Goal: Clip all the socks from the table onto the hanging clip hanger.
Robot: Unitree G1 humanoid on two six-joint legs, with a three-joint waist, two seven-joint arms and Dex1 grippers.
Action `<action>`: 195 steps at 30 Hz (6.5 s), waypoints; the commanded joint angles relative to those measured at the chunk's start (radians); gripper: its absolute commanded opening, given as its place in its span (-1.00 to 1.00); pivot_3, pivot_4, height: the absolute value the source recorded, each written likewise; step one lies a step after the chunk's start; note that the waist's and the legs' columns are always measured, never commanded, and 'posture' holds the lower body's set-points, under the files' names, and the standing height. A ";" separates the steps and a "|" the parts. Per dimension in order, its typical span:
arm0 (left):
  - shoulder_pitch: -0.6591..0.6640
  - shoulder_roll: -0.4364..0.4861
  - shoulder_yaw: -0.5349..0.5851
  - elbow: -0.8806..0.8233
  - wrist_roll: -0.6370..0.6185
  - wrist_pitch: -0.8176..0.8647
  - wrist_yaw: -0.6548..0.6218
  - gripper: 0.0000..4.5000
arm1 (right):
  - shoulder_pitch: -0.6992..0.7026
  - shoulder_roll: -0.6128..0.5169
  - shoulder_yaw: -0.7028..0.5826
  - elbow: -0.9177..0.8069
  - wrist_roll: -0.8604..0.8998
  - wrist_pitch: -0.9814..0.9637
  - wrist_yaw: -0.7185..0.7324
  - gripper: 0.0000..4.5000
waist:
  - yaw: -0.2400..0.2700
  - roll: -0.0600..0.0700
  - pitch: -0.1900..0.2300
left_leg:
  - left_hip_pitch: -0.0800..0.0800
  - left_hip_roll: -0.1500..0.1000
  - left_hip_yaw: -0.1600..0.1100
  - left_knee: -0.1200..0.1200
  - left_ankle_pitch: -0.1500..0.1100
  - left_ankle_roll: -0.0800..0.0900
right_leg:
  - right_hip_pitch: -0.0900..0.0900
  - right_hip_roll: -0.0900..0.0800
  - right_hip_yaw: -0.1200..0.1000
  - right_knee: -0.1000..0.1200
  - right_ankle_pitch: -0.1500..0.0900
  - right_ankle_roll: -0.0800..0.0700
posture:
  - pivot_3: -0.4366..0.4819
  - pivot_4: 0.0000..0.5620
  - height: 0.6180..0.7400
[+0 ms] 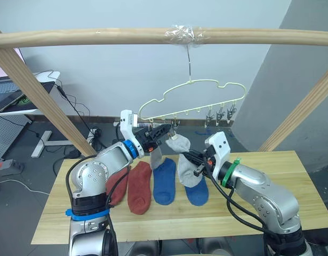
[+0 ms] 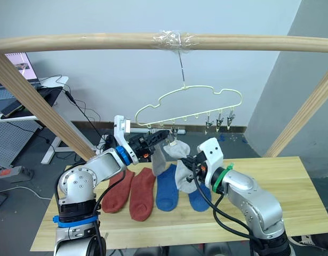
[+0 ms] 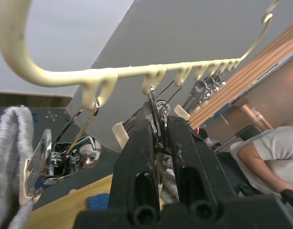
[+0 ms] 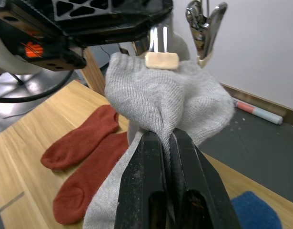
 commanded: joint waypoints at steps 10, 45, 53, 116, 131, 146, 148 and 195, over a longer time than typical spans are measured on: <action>-0.016 0.010 0.003 -0.015 -0.019 -0.003 0.001 -0.96 | -0.061 0.067 0.054 0.059 -0.026 -0.089 -0.036 -0.98 | 0.001 0.000 0.001 | 0.000 0.000 0.000 0.000 0.000 0.000 | 0.000 0.000 0.000 0.000 0.000 0.000 | -0.16 -0.44 1.00; 0.116 0.193 0.028 -0.192 -0.082 0.028 -0.040 1.00 | -0.098 0.104 0.074 0.238 -0.043 -0.186 0.028 -0.03 | 0.003 0.001 0.002 | 0.000 0.000 -0.001 -0.002 0.000 0.000 | -0.001 0.000 0.000 -0.002 0.000 0.000 | -0.06 -0.56 1.00; 0.138 0.177 -0.029 -0.223 -0.063 -0.004 -0.038 1.00 | -0.022 0.035 0.076 0.291 -0.090 -0.248 0.055 0.96 | 0.006 0.000 0.002 | 0.000 0.000 0.000 -0.002 0.000 0.000 | -0.001 0.000 0.000 -0.002 0.000 0.000 | -0.07 -0.59 1.00; 0.027 -0.144 -0.360 0.194 0.809 -0.854 -0.061 0.06 | -0.011 -0.156 -0.176 -0.033 0.175 -0.276 0.105 1.00 | 0.001 0.000 0.002 | -0.001 0.000 0.001 0.000 -0.001 0.002 | 0.000 0.000 0.000 -0.003 0.000 0.000 | -0.26 -0.52 1.00; 0.008 -0.151 -0.354 0.228 0.822 -0.872 -0.062 0.06 | -0.007 -0.151 -0.164 -0.037 0.164 -0.279 0.088 1.00 | 0.000 0.000 0.002 | -0.001 0.000 0.001 0.000 -0.001 0.002 | 0.000 0.000 0.000 -0.003 0.000 0.000 | -0.30 -0.51 1.00; 0.013 -0.148 -0.355 0.230 0.836 -0.874 -0.059 0.06 | -0.009 -0.159 -0.160 -0.033 0.155 -0.292 0.084 1.00 | 0.000 0.000 0.002 | -0.001 0.000 0.001 0.000 -0.001 0.002 | 0.000 0.000 0.000 -0.003 0.000 0.001 | -0.31 -0.56 1.00; 0.001 -0.154 -0.356 0.247 0.838 -0.882 -0.060 0.06 | -0.006 -0.163 -0.163 -0.038 0.158 -0.288 0.083 1.00 | 0.000 0.000 0.002 | -0.001 0.000 0.001 0.000 -0.001 0.001 | 0.000 0.000 0.000 -0.003 0.000 0.001 | -0.32 -0.57 1.00; -0.080 -0.167 -0.331 0.360 0.896 -0.947 0.010 -0.20 | 0.005 -0.168 -0.145 -0.025 0.144 -0.301 0.079 1.00 | -0.017 0.000 0.001 | -0.001 0.000 0.002 0.001 0.000 0.001 | 0.000 0.000 0.001 -0.001 0.000 0.001 | -0.34 -0.55 1.00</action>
